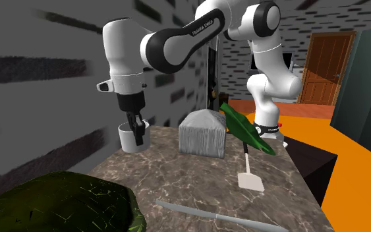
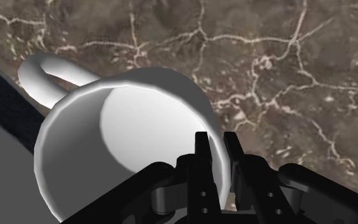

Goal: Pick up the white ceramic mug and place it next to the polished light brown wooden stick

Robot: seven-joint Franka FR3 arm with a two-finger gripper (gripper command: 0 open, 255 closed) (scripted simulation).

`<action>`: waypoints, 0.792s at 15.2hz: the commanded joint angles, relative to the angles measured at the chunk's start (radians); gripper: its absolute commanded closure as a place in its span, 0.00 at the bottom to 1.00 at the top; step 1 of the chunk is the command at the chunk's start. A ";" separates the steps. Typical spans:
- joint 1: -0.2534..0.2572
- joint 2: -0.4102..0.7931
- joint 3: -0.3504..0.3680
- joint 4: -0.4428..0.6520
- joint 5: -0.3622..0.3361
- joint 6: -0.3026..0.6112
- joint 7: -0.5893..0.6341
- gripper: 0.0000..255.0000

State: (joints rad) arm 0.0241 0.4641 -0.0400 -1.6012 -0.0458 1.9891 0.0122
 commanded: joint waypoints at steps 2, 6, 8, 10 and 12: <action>0.001 -0.013 0.000 0.022 0.000 -0.035 0.000 1.00; 0.001 -0.029 0.000 0.051 0.000 -0.081 -0.002 1.00; 0.002 -0.036 0.000 0.069 0.000 -0.105 -0.003 1.00; 0.002 -0.042 0.000 0.087 0.001 -0.129 -0.005 1.00; 0.002 -0.047 0.000 0.106 0.001 -0.153 -0.006 1.00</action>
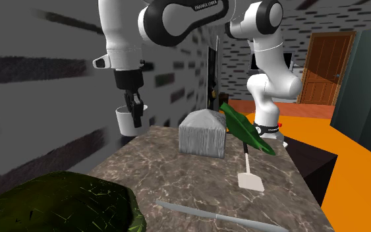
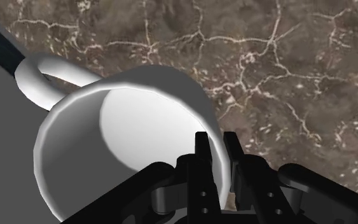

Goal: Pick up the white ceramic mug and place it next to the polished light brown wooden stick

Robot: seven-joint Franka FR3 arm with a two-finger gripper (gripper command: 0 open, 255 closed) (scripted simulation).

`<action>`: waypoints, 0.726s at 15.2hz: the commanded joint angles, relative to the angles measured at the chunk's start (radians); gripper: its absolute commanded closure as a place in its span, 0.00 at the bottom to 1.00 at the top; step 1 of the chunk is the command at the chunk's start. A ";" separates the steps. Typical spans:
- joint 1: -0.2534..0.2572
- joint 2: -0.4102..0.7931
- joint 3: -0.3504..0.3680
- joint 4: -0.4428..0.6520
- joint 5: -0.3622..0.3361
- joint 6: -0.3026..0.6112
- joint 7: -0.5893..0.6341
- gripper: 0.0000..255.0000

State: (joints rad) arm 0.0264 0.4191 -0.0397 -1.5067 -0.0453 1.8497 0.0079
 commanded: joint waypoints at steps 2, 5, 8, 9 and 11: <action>0.000 -0.007 0.000 0.031 0.000 -0.039 -0.003 1.00; 0.000 -0.012 0.000 0.064 0.001 -0.076 -0.004 1.00; 0.000 -0.015 -0.001 0.100 0.001 -0.115 -0.006 1.00; 0.000 -0.015 -0.001 0.113 0.001 -0.128 -0.007 1.00; 0.000 -0.015 -0.001 0.140 0.001 -0.155 -0.008 1.00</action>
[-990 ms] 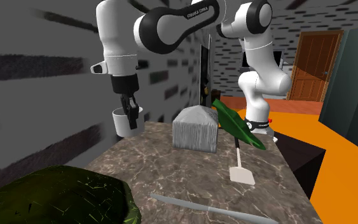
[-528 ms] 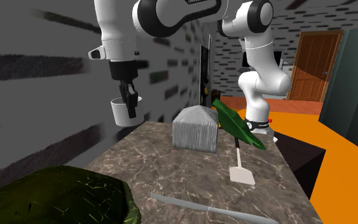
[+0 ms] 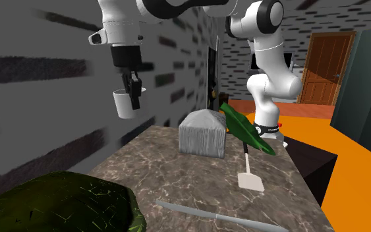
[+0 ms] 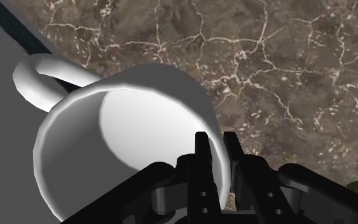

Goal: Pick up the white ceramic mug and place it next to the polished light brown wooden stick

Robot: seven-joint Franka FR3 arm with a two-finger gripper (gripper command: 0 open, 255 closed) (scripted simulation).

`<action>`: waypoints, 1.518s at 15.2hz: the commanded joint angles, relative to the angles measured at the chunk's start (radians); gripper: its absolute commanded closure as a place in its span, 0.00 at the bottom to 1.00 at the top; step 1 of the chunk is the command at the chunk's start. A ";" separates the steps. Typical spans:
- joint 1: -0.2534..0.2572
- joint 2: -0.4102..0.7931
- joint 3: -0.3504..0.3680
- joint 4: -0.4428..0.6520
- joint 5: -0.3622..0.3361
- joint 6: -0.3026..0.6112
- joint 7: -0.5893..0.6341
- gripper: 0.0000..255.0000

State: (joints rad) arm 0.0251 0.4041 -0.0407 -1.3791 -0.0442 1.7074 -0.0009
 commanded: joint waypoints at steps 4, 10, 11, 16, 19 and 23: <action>0.044 -0.006 0.019 -0.004 -0.003 -0.006 0.062 1.00; 0.129 0.009 0.057 -0.012 -0.008 0.011 0.184 1.00; 0.143 0.014 0.063 -0.008 -0.009 0.012 0.205 1.00; 0.215 0.059 0.093 0.034 -0.014 0.010 0.304 1.00; 0.259 0.098 0.109 0.080 -0.019 0.001 0.362 1.00; 0.319 0.167 0.127 0.168 -0.025 -0.020 0.435 1.00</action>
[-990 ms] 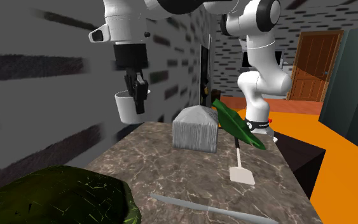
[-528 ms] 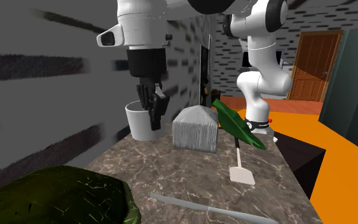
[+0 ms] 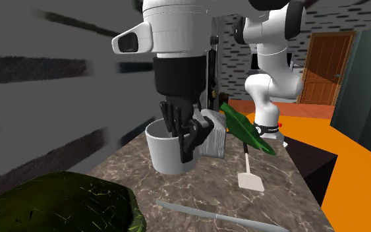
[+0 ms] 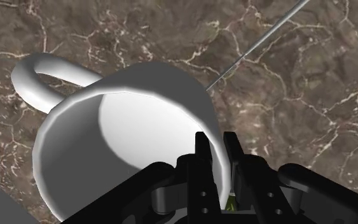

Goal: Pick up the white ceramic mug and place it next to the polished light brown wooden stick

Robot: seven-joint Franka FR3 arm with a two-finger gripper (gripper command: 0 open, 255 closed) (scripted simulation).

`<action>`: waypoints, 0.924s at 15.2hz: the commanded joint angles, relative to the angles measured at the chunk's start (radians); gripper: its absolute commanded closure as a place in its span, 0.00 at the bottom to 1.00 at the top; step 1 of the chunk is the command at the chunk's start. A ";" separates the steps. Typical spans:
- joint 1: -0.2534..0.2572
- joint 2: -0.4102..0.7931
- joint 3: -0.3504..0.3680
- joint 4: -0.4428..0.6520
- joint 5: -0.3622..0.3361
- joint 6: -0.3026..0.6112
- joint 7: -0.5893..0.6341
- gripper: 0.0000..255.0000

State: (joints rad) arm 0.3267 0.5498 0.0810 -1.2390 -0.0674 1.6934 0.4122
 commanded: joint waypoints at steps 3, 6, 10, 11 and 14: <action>0.065 0.088 0.016 0.120 -0.008 -0.034 0.075 1.00; 0.115 0.174 0.024 0.246 -0.015 -0.076 0.124 1.00; 0.196 0.376 0.027 0.577 -0.026 -0.204 0.182 1.00; 0.194 0.362 0.027 0.538 -0.025 -0.180 0.183 1.00; 0.189 0.338 0.028 0.454 -0.024 -0.120 0.186 1.00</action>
State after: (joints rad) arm 0.5185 0.9025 0.1089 -0.7428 -0.0918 1.5447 0.5961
